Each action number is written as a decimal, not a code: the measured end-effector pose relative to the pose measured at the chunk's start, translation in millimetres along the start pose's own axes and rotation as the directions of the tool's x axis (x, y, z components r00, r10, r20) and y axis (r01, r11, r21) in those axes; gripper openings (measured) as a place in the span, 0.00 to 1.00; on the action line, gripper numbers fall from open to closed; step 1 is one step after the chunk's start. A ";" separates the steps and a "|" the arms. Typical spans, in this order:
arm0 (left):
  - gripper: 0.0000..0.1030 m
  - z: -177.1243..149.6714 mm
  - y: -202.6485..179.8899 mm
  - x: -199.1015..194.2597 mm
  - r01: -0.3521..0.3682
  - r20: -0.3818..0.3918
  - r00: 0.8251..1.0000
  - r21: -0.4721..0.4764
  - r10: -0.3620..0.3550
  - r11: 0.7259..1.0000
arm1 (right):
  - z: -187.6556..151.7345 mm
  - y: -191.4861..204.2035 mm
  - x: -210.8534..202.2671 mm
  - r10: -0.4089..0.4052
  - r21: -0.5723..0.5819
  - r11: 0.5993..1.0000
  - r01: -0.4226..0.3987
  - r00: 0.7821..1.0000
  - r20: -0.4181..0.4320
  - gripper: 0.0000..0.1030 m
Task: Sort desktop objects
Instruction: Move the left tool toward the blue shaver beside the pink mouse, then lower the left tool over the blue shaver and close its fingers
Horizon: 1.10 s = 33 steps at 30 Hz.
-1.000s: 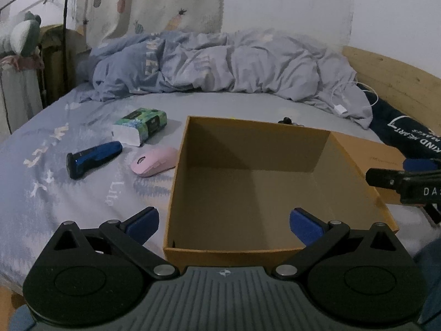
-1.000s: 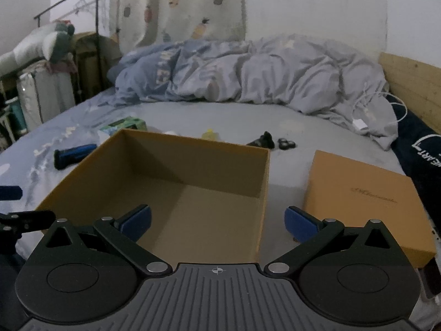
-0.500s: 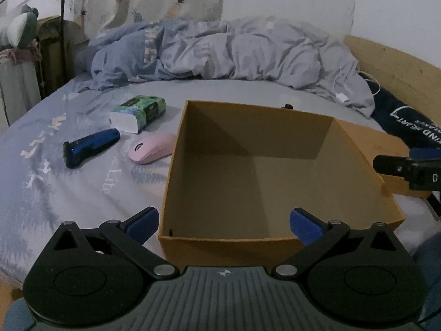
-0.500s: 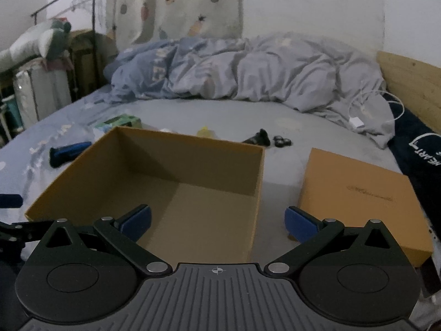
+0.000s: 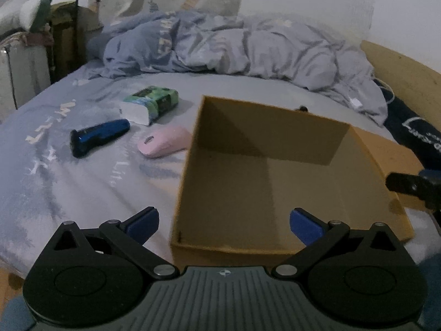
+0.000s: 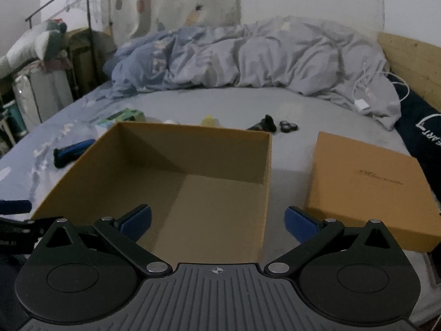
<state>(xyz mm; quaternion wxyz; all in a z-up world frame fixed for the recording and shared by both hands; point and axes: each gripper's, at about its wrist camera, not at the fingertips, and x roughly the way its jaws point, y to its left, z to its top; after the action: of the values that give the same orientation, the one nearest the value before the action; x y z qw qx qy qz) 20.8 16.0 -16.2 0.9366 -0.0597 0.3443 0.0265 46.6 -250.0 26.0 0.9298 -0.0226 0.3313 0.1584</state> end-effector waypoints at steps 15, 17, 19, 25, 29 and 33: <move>1.00 71.5 68.2 27.5 -0.089 0.116 0.988 -0.075 0.098 0.993 | 42.7 23.4 3.6 0.063 0.024 0.998 -0.064 0.997 0.036 1.00; 1.00 78.8 74.4 34.1 -0.109 0.122 0.986 -0.063 0.116 0.992 | 48.6 23.9 7.6 0.071 0.042 0.997 -0.072 0.997 0.034 1.00; 1.00 84.9 80.3 40.7 -0.125 0.131 0.983 -0.056 0.131 0.991 | 53.5 26.1 11.6 0.078 0.051 0.996 -0.079 0.996 0.034 1.00; 1.00 101.5 102.0 62.7 -0.128 0.143 0.981 -0.049 0.134 0.991 | 65.4 34.0 23.2 0.101 0.046 0.994 -0.102 0.994 0.031 1.00; 1.00 110.7 114.3 77.2 -0.125 0.163 0.978 -0.038 0.130 0.991 | 65.9 39.8 32.6 0.103 0.059 0.993 -0.103 0.995 0.016 1.00; 1.00 118.2 125.3 92.6 -0.129 0.148 0.980 -0.030 0.133 0.991 | 67.9 46.4 41.7 0.108 0.081 0.991 -0.108 0.994 0.008 1.00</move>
<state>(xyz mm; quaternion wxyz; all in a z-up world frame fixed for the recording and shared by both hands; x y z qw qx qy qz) 155.8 156.5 1.3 0.9553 -0.0444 0.2759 0.0961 104.0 -184.3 55.9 0.9206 0.0334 0.3366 0.1950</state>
